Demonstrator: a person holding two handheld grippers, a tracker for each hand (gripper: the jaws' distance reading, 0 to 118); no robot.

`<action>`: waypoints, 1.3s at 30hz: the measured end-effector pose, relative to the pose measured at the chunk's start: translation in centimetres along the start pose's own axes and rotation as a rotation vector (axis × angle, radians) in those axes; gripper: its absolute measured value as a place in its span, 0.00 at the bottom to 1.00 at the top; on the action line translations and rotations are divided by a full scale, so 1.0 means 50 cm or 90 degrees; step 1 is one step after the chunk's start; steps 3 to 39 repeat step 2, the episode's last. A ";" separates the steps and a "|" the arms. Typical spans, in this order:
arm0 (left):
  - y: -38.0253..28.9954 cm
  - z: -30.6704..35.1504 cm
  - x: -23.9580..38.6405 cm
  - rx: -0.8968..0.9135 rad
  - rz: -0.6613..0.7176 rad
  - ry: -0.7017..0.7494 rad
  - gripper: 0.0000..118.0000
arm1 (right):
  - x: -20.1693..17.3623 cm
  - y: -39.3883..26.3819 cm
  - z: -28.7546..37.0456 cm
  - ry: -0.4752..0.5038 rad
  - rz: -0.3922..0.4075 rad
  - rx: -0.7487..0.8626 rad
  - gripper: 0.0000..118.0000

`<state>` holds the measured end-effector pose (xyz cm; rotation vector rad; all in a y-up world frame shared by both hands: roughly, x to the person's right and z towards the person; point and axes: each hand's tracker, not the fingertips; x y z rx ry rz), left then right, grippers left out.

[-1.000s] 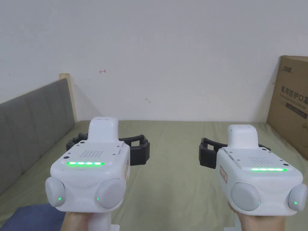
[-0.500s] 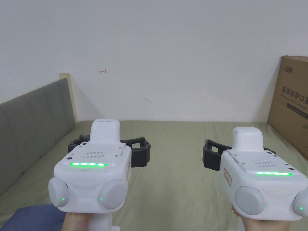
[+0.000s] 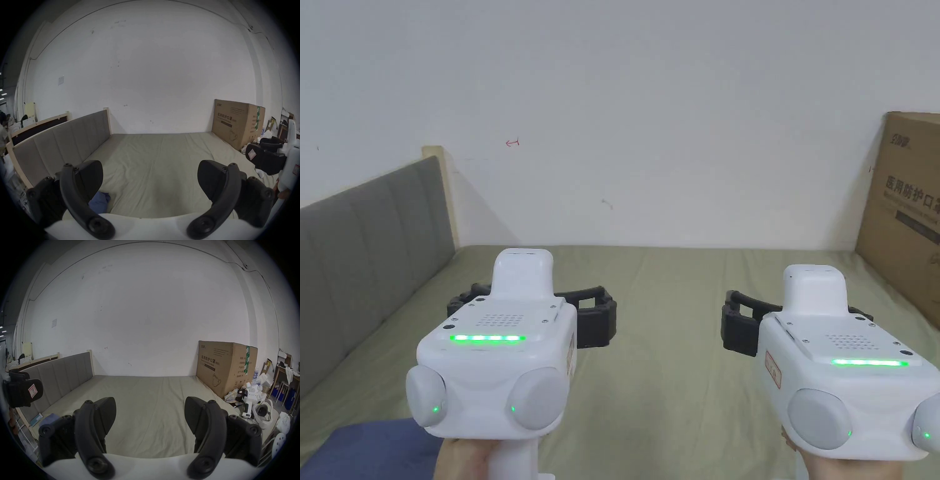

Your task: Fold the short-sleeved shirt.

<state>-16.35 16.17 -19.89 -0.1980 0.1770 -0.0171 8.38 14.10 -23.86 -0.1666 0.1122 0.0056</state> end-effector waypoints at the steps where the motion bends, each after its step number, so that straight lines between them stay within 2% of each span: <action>1: 0.002 0.000 -0.003 -0.001 -0.003 -0.008 0.98 | 0.000 0.000 0.000 0.000 0.001 0.000 0.79; 39: 0.002 0.000 -0.003 0.001 -0.002 -0.007 0.98 | 0.000 0.000 -0.001 0.000 0.002 0.001 0.79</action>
